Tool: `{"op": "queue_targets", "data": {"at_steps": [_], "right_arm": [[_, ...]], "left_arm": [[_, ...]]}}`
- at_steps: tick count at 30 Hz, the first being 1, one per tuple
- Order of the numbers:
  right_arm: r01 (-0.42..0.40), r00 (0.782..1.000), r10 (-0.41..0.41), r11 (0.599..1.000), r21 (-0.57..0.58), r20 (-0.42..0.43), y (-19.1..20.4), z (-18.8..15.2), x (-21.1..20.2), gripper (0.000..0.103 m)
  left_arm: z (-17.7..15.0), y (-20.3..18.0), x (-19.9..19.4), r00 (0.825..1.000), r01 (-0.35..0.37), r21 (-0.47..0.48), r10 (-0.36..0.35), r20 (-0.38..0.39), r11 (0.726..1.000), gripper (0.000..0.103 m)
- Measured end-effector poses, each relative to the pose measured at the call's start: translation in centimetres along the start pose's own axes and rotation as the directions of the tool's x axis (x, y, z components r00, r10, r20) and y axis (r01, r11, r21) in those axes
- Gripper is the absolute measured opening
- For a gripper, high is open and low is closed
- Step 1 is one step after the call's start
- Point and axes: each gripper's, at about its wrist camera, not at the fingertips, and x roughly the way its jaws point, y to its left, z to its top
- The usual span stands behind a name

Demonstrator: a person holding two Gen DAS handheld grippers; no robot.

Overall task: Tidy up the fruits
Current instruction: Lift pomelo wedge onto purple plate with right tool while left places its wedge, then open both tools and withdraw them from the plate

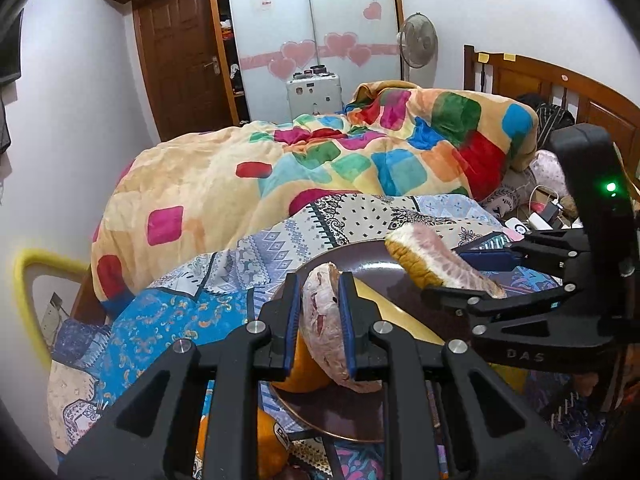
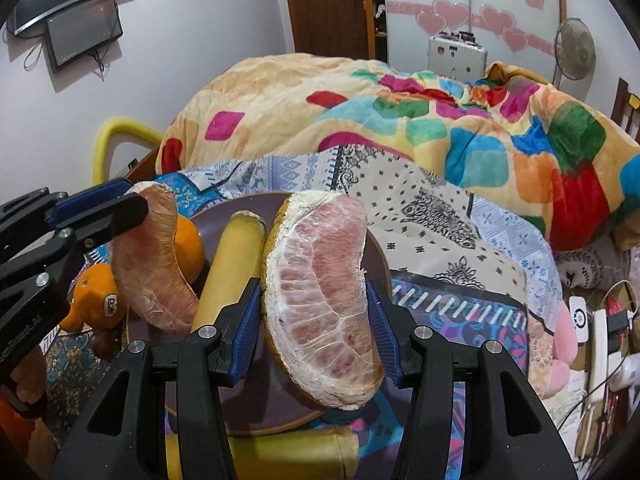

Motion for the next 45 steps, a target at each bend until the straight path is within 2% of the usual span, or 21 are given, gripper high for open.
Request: {"op": "queue_targets", "data": {"at_steps": [7, 14, 16, 18, 22, 26, 30, 36, 45], "right_arm": [[0.000, 1.000, -0.001, 1.000, -0.023, -0.025, 0.5, 0.0, 1.0, 0.047], [0.013, 1.000, -0.012, 0.999, -0.050, 0.013, 1.3, 0.3, 0.0, 0.047], [0.014, 1.000, -0.013, 0.999, -0.049, 0.018, 1.4, 0.3, -0.3, 0.047], [0.011, 1.000, -0.010, 0.999, -0.045, 0.021, 1.4, 0.3, -0.5, 0.047], [0.007, 1.000, -0.006, 0.999, -0.040, 0.028, 1.5, 0.1, -1.2, 0.047], [0.014, 0.999, -0.013, 0.999, -0.037, 0.041, 1.7, -0.2, -2.2, 0.056], [0.022, 0.998, -0.020, 0.999, -0.034, 0.058, 2.0, -0.7, -3.6, 0.061], [0.045, 0.996, -0.041, 0.998, -0.047, 0.081, 3.0, -2.0, -5.6, 0.070], [0.063, 0.995, -0.057, 0.995, -0.082, 0.078, 5.3, -4.7, -6.9, 0.084]], "left_arm": [[-0.1, 0.3, 0.7, 1.000, 0.001, -0.013, -0.001, -0.017, 1.000, 0.019], [-0.1, 0.6, 0.8, 0.999, 0.003, -0.027, -0.004, -0.032, 1.000, 0.024], [-0.2, 0.7, 0.7, 0.999, 0.004, -0.036, -0.006, -0.037, 0.999, 0.030], [-0.2, 0.9, 0.6, 0.999, 0.003, -0.046, -0.005, -0.040, 0.999, 0.047], [-0.2, 1.0, -0.1, 0.999, 0.002, -0.055, -0.003, -0.033, 0.998, 0.050], [-0.1, 1.4, -1.1, 1.000, 0.005, -0.072, -0.007, -0.028, 0.997, 0.052], [-0.3, 2.1, -2.9, 1.000, 0.001, -0.086, -0.002, -0.014, 0.996, 0.059], [-1.4, 3.0, -5.4, 1.000, 0.003, -0.101, -0.004, -0.013, 0.995, 0.060], [-4.6, 4.7, -8.4, 0.999, -0.019, -0.106, 0.014, -0.053, 0.994, 0.060]]}}
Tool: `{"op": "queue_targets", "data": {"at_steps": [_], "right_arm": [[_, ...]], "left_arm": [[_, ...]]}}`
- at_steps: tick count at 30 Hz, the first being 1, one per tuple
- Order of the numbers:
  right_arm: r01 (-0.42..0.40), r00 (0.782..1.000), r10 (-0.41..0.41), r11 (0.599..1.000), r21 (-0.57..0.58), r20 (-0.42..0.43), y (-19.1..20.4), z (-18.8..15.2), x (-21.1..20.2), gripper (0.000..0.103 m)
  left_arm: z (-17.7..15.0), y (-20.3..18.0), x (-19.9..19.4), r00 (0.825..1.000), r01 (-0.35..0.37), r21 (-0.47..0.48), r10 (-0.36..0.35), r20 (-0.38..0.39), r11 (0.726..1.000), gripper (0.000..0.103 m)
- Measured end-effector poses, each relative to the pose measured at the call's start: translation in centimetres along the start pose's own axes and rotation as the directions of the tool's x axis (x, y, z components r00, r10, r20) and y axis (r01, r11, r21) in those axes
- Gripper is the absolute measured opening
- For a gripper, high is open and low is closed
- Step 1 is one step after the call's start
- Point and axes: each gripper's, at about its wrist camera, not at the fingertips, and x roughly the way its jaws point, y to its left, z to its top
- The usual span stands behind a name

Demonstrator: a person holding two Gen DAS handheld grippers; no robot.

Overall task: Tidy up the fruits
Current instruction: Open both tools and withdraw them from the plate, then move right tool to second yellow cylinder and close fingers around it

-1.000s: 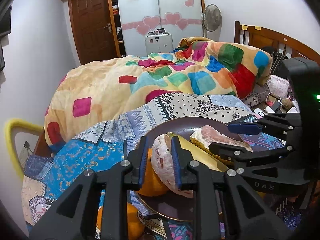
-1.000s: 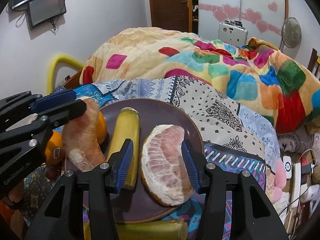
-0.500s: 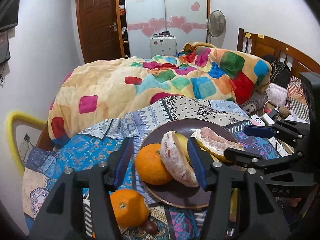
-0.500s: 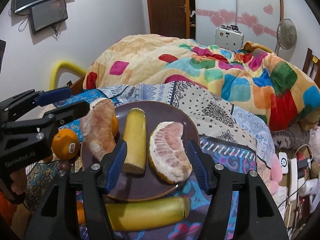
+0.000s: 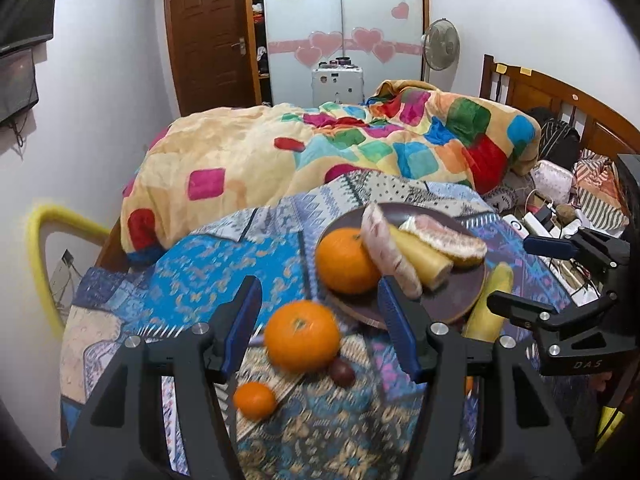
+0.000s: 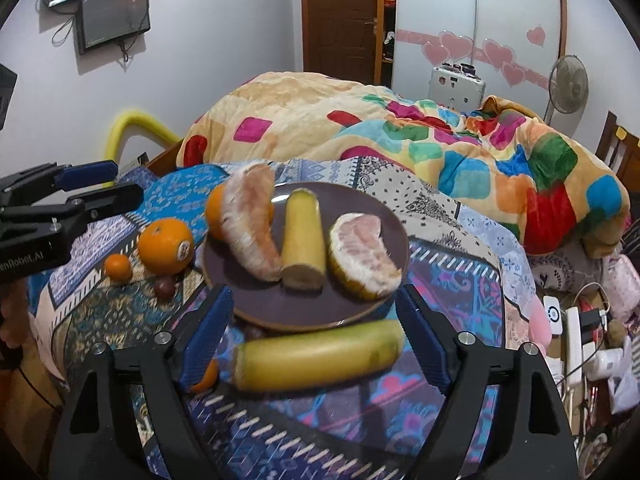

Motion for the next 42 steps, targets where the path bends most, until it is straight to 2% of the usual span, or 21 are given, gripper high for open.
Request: {"op": "queue_targets", "data": {"at_steps": [5, 18, 22, 29, 35, 42], "right_arm": [[-0.018, 0.999, 0.019, 1.000, 0.019, -0.027, 0.9, -1.2, 0.3, 0.087], [0.030, 0.996, -0.030, 1.000, -0.001, -0.083, 1.7, -3.2, 2.0, 0.085], [0.032, 0.996, -0.032, 0.999, -0.005, -0.089, 1.2, -3.7, 1.8, 0.070], [-0.051, 0.992, 0.051, 0.999, 0.005, -0.113, 0.4, -4.7, 0.6, 0.050], [-0.004, 0.991, 0.002, 1.000, -0.016, -0.136, -1.1, -5.8, -0.4, 0.048], [0.048, 0.984, -0.044, 0.999, 0.018, -0.172, -3.6, -6.6, -1.1, 0.048]], "left_arm": [[-1.8, 1.2, -0.6, 1.000, 0.005, -0.025, -0.006, -0.027, 1.000, 0.060], [-4.7, 1.6, 0.5, 0.996, 0.029, -0.035, -0.032, -0.086, 0.999, 0.060], [-5.1, 1.8, 1.0, 0.994, 0.037, -0.048, -0.042, -0.098, 0.998, 0.060], [-5.3, 1.7, 1.8, 0.993, 0.046, -0.051, -0.052, -0.109, 0.998, 0.060], [-5.4, 2.0, 2.3, 0.992, 0.049, -0.055, -0.055, -0.118, 0.997, 0.060], [-5.5, 2.5, 2.7, 0.991, 0.054, -0.068, -0.062, -0.122, 0.996, 0.060]]}}
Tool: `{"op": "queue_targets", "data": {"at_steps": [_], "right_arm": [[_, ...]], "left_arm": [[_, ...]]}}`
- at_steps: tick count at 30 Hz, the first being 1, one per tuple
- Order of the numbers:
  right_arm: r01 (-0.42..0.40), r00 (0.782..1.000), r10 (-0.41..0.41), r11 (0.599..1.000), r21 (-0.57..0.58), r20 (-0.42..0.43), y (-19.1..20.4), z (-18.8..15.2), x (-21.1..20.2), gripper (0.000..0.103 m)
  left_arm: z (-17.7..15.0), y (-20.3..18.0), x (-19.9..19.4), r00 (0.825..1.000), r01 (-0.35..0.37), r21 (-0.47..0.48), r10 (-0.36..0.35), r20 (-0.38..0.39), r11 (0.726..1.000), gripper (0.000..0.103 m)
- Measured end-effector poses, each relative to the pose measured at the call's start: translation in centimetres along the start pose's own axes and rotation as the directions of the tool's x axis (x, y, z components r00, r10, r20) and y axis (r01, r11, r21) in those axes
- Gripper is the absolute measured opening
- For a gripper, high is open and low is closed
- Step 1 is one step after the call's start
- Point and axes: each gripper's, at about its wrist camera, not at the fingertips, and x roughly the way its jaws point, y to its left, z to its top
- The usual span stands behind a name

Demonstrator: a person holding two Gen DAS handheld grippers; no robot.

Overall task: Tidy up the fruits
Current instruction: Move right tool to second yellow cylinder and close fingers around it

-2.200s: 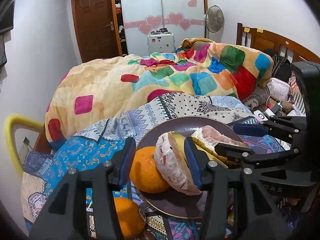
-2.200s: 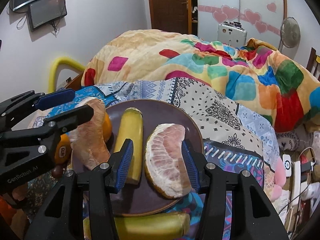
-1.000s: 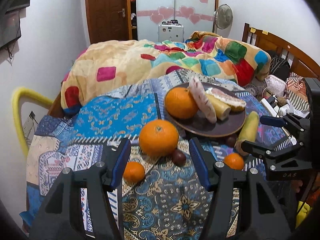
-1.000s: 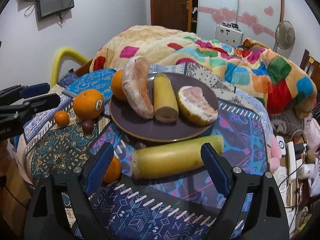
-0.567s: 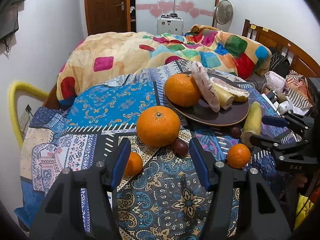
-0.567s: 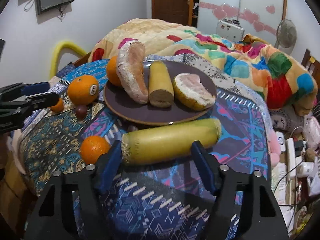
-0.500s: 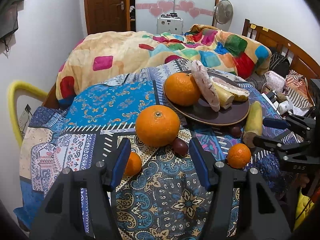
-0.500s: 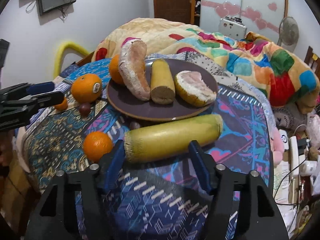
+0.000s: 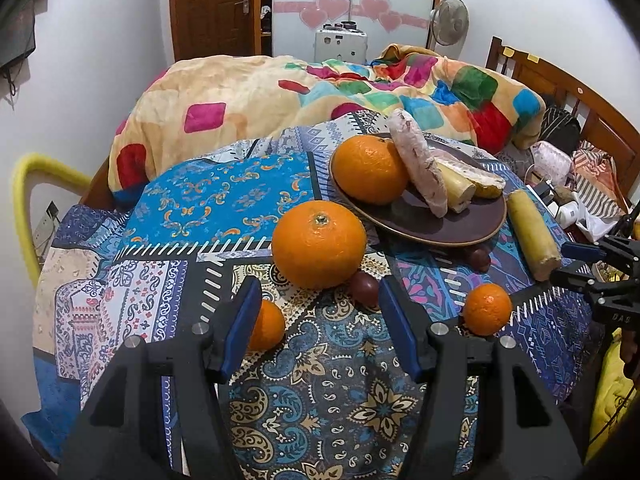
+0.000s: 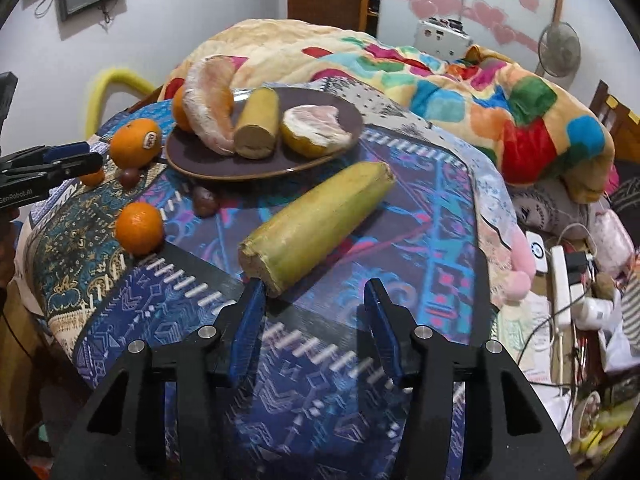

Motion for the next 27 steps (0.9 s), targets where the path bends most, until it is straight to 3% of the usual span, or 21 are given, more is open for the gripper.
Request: {"op": "queue_targets", "data": {"at_steps": [4, 10, 18, 23, 27], "right_arm": [[-0.034, 0.999, 0.033, 0.999, 0.010, 0.043, 0.1, 0.6, -1.7, 0.048], [-0.006, 0.994, 0.004, 1.000, 0.019, 0.106, 1.0, 2.4, -1.9, 0.050], [0.003, 0.999, -0.007, 0.994, 0.113, 0.036, -1.2, 3.9, 2.5, 0.052], [0.025, 0.999, -0.028, 0.994, 0.107, 0.026, -1.3, 3.8, 3.5, 0.058], [-0.004, 1.000, 0.003, 0.995, 0.103, 0.015, -1.3, 3.8, 3.9, 0.058]], "left_arm": [[0.2, 0.1, 0.5, 1.000, 0.000, 0.002, 0.000, -0.005, 1.000, 0.060], [0.6, 0.1, 1.6, 1.000, -0.001, 0.006, 0.001, -0.018, 1.000, 0.060], [1.6, 0.3, 3.3, 1.000, -0.003, 0.013, 0.004, -0.031, 1.000, 0.061], [2.2, 0.1, 4.2, 0.999, 0.000, 0.020, 0.001, -0.037, 1.000, 0.064], [2.4, -0.1, 5.0, 0.999, -0.016, 0.020, 0.017, -0.045, 1.000, 0.067]]}}
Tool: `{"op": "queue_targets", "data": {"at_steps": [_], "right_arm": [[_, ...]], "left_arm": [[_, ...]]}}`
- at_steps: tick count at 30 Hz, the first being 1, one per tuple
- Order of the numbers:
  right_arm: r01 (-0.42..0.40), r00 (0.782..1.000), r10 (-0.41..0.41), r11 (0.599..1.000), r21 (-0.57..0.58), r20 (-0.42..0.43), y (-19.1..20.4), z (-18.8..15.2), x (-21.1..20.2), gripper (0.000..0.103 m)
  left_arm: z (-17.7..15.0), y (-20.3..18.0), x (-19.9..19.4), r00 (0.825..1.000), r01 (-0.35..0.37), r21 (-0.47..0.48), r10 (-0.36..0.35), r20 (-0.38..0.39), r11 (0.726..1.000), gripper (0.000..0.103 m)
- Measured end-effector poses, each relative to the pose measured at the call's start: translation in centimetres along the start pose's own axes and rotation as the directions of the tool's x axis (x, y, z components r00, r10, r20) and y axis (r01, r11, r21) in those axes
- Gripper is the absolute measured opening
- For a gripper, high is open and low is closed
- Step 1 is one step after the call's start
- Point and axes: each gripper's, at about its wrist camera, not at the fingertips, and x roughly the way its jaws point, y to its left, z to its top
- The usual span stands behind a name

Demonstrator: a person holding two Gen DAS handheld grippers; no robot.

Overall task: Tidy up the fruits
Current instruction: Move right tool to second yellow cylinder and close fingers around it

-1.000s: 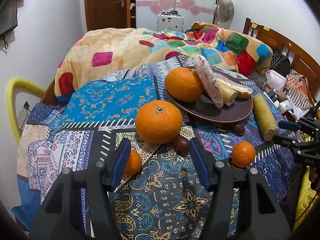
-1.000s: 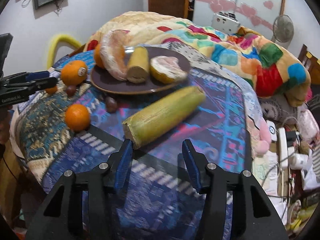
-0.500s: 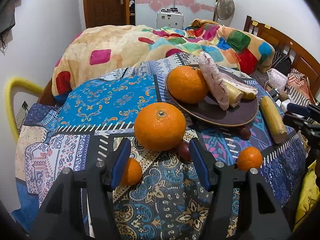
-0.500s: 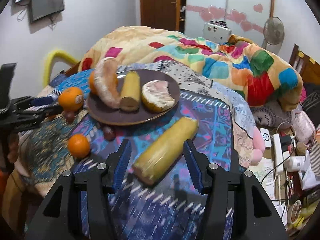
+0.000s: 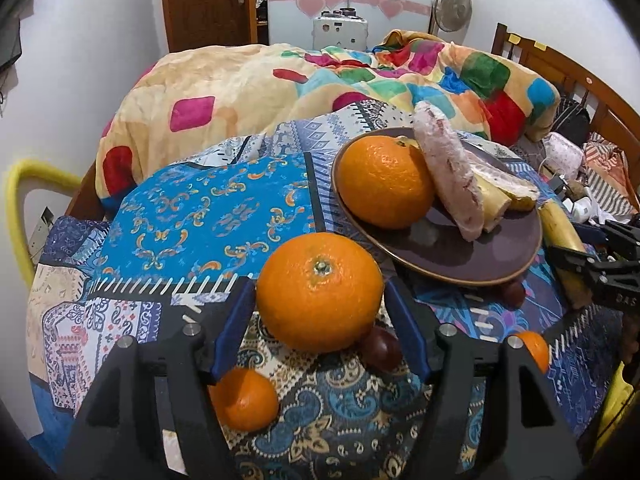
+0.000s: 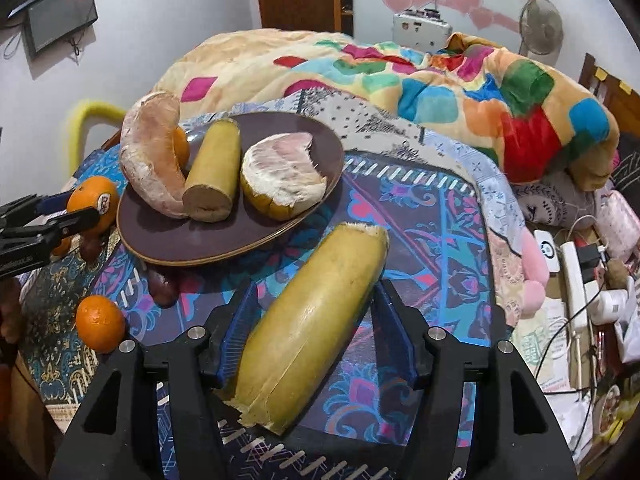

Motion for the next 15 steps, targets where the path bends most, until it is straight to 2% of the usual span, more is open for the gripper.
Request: {"op": "queue_targets", "data": {"at_steps": [10, 15], "right_arm": [[-0.031, 0.999, 0.032, 0.999, -0.031, 0.023, 0.16, -0.54, -0.50, 0.042], [-0.040, 0.999, 0.041, 0.998, -0.037, 0.025, 0.05, -0.75, -0.89, 0.039]], "left_arm": [[0.05, -0.15, 0.46, 1.000, -0.013, 0.002, 0.013, 0.002, 1.000, 0.067], [0.12, -0.19, 0.43, 1.000, -0.018, 0.004, 0.018, 0.008, 1.000, 0.066]]}}
